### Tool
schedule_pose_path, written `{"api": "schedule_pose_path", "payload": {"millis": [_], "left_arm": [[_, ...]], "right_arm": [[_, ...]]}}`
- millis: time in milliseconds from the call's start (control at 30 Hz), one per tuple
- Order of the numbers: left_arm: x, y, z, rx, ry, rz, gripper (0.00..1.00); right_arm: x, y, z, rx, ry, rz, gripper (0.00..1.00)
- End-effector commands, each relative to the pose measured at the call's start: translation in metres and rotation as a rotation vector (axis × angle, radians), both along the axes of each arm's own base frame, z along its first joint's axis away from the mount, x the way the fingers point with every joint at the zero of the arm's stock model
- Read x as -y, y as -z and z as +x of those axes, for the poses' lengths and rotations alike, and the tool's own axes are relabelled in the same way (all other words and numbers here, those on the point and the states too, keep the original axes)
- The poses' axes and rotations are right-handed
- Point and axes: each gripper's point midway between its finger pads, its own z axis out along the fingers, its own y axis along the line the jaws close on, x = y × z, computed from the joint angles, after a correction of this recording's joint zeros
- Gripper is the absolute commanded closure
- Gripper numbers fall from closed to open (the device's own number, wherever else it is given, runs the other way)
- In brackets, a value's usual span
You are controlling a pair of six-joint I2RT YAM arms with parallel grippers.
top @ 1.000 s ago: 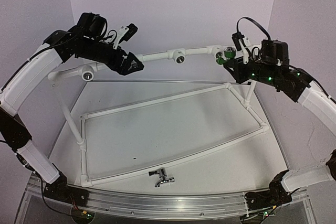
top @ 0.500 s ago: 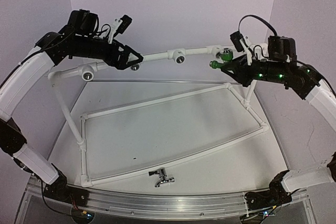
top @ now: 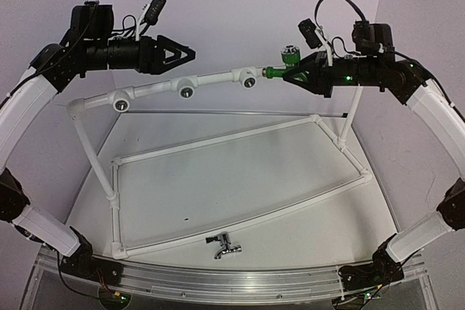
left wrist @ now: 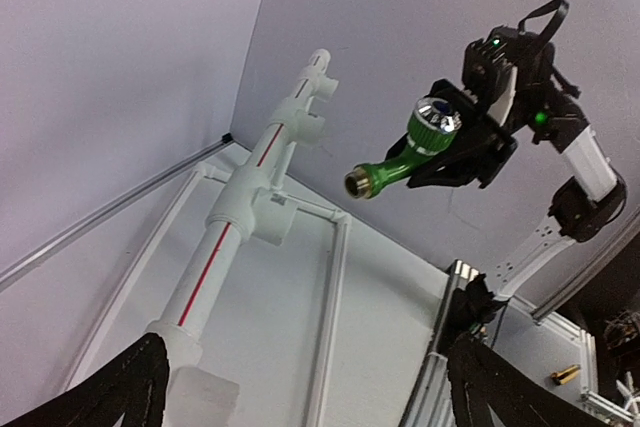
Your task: Install the water faucets
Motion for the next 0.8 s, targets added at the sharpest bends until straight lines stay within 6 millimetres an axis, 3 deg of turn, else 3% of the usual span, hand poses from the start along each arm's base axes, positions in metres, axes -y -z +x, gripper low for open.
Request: {"api": "schedule_pose_path", "payload": {"millis": [0,233,367,567,767], "left_arm": [[0.015,-0.031,-0.019,-0.065,0.148,-0.163,0.05],[0.026,-0.041,-0.024,-0.167,0.246,-0.255,0.10],[0.028,-0.039,-0.032,-0.196,0.293,-0.280,0.12],[0.037,-0.029,-0.046,-0.214,0.359,-0.277,0.14],[0.038,-0.037,-0.062,-0.224,0.434,-0.328,0.15]], "right_arm": [[-0.013,-0.080,-0.030,0.199,-0.080,0.184,1.00],[-0.054,-0.100,-0.072,0.356,-0.154,0.256,1.00],[-0.063,-0.107,-0.078,0.392,-0.159,0.306,1.00],[-0.080,-0.101,-0.083,0.371,-0.199,0.317,1.00],[-0.090,-0.093,-0.084,0.375,-0.208,0.309,1.00]]}}
